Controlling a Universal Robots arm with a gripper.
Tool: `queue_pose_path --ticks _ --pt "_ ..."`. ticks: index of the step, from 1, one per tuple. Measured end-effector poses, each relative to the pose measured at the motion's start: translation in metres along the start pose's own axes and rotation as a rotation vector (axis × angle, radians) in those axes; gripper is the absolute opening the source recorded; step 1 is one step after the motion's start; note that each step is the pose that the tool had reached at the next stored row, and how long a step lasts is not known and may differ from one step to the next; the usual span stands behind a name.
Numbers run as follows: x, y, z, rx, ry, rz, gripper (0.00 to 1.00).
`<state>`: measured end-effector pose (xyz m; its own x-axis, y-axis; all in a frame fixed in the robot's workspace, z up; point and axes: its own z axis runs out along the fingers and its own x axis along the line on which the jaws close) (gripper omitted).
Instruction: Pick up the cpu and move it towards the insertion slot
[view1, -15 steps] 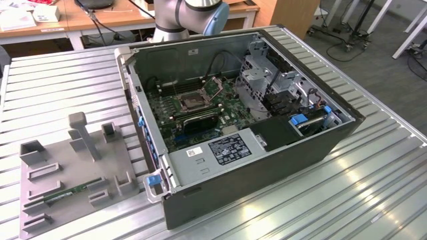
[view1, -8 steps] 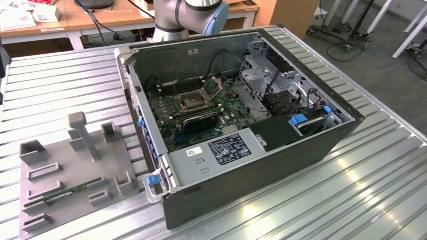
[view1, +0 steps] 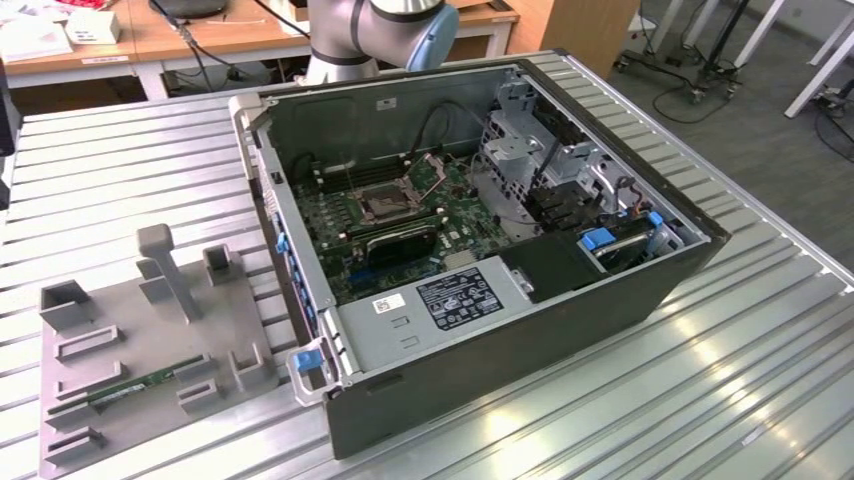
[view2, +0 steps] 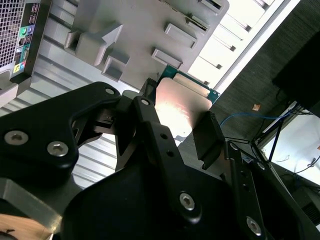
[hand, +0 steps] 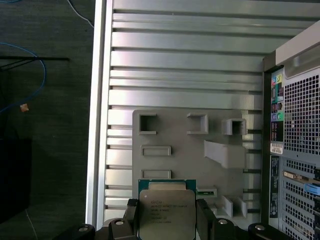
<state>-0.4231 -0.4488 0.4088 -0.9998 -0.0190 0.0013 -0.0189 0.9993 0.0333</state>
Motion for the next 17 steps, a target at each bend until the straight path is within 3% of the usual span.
queue_pose_path --ticks 9,17 --pt "-0.0022 -0.0001 0.0000 0.0000 0.0001 0.000 0.54" --pt "-0.0121 -0.0002 -0.0001 0.0000 0.0001 0.000 0.54"
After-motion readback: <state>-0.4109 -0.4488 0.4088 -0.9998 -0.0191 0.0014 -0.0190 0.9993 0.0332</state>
